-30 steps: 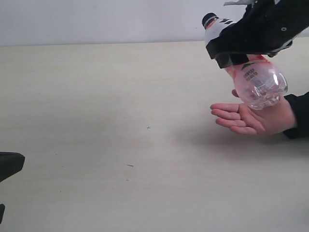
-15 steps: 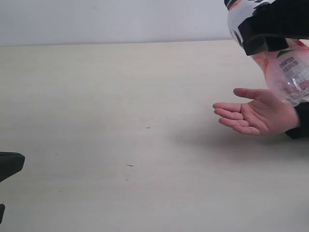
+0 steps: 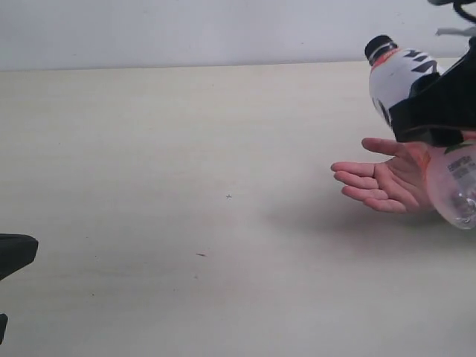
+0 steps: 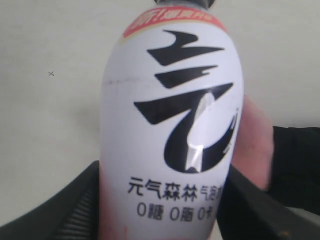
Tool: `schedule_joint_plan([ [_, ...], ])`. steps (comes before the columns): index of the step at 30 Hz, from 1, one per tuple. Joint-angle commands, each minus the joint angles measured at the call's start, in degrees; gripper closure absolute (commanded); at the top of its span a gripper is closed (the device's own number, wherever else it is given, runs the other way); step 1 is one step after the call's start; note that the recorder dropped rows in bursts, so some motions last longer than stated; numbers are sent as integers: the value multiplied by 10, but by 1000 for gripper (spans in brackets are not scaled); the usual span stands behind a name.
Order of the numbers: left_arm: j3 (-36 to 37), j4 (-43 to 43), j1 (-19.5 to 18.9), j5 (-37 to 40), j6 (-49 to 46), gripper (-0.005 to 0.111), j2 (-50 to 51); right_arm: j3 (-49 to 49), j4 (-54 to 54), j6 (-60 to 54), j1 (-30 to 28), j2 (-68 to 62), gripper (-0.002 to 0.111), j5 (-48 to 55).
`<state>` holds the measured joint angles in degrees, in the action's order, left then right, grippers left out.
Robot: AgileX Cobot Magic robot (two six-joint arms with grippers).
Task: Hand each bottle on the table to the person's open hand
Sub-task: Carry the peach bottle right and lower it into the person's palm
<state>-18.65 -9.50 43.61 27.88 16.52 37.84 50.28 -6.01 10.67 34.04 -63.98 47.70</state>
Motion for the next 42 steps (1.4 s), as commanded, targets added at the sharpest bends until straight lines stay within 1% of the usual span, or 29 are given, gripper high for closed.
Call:
schedule_joint_plan([
  [1,2,-4,3,-2,2,104,-5,-60,-4,21,-1,-18,108,-107],
  [4,2,-4,3,-2,2,104,-5,-78,-9,21,-1,-45,108,-134],
  [7,2,-4,3,-2,2,104,-5,-83,-37,33,-1,-78,108,-135],
  [15,2,-4,3,-2,2,104,-5,-83,-164,142,-1,-159,108,-135],
  [24,2,-4,3,-2,2,104,-5,-83,-171,151,-1,-201,108,-151],
  [26,2,-4,3,-2,2,104,-5,-83,-171,151,-1,-201,103,-152],
  [29,2,-4,3,-2,2,104,-5,-83,-171,151,-1,-201,92,-152],
  [32,2,-4,3,-2,2,104,-5,-83,-171,151,-1,-201,74,-152],
  [35,2,-4,3,-2,2,104,-5,-83,-171,151,-1,-201,51,-154],
  [37,2,-4,3,-2,2,104,-5,-83,-171,151,-1,-201,38,-162],
  [39,2,-4,3,-2,2,104,-5,-83,-171,151,-1,-201,30,-169],
  [42,2,-4,3,-2,2,104,-5,-83,-171,151,-1,-201,26,-178],
])
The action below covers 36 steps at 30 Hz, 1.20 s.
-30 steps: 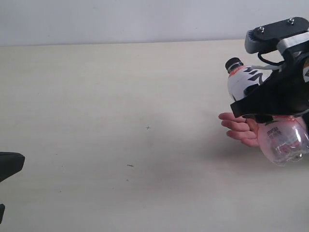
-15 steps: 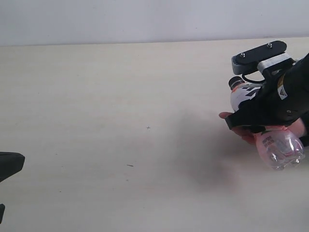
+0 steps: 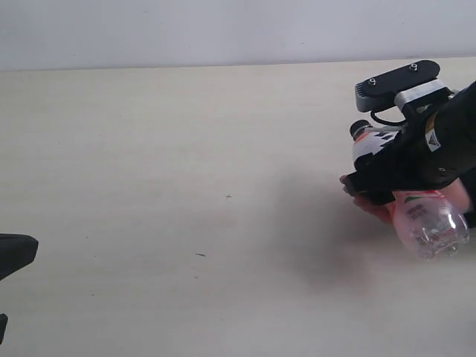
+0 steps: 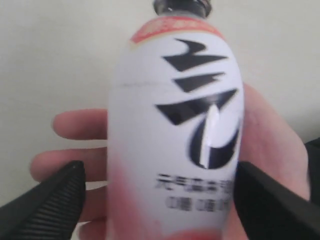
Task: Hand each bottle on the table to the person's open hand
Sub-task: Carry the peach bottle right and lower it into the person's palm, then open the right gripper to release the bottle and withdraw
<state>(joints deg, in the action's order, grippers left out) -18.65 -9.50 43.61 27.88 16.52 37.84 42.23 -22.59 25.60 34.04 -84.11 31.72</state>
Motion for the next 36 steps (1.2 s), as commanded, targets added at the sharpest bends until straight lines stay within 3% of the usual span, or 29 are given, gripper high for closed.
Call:
schedule_joint_plan([
  [1,2,-4,3,-2,2,104,-5,-2,-5,2,-1,0,26,-19],
  [7,2,-4,3,-2,2,104,-5,15,-5,2,-1,17,26,-16],
  [14,2,-4,3,-2,2,104,-5,22,32,1,-1,165,27,-2],
  [16,2,-4,3,-2,2,104,-5,22,53,-7,-1,197,33,1],
  [18,2,-4,3,-2,2,104,-5,22,83,-34,-1,228,47,1],
  [24,2,-4,3,-2,2,104,-5,22,160,-93,-1,312,108,1],
  [36,2,-4,3,-2,2,104,-5,16,210,-146,-1,555,108,29],
])
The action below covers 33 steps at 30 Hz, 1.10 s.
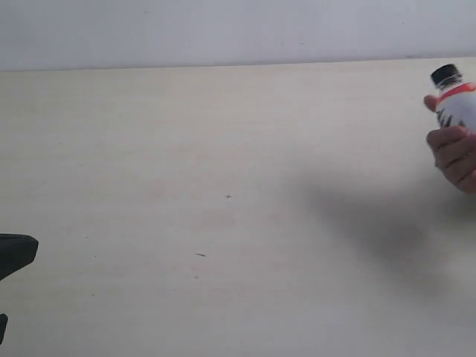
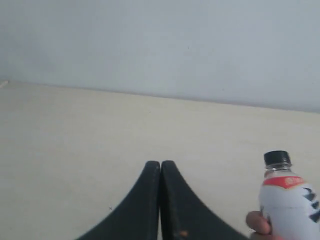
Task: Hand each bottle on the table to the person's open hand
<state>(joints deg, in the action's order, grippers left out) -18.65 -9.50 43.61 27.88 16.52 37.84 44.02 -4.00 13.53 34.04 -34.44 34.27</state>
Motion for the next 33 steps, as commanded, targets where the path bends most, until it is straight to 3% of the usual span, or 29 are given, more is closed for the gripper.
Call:
schedule_joint_plan([
  [1,2,-4,3,-2,2,104,-5,-12,45,-48,-1,92,108,-6],
  [8,2,-4,3,-2,2,104,-5,-89,146,-143,-1,255,108,-65],
  [12,2,-4,3,-2,2,104,-5,-95,146,-144,-1,342,108,-19],
  [33,2,-4,3,-2,2,104,-5,-93,146,-144,-1,344,108,-13],
])
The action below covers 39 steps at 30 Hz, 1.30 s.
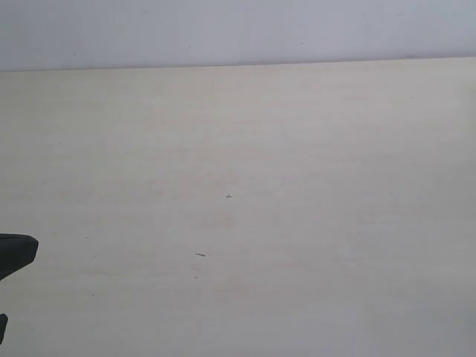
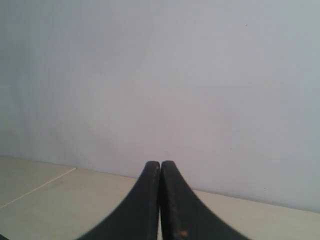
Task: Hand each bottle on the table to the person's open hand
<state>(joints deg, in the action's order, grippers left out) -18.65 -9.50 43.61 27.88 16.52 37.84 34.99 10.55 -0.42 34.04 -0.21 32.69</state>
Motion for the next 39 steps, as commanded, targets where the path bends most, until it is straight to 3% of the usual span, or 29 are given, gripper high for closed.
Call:
schedule_joint_plan([
  [1,2,-4,3,-2,2,104,-5,-3,1,-4,-1,2,108,2],
  [12,2,-4,3,-2,1,104,-5,-3,-3,-7,-1,2,108,1],
  [17,2,-4,3,-2,1,104,-5,-6,-64,-10,-5,2,108,-2],
  [23,2,-4,3,-2,3,104,-5,-52,-133,-10,-74,2,108,-45],
  [33,2,-4,3,-2,1,104,-5,-200,-139,-10,-213,2,108,-180],
  [39,2,-4,3,-2,2,104,-5,-273,-139,-10,-265,2,108,-226],
])
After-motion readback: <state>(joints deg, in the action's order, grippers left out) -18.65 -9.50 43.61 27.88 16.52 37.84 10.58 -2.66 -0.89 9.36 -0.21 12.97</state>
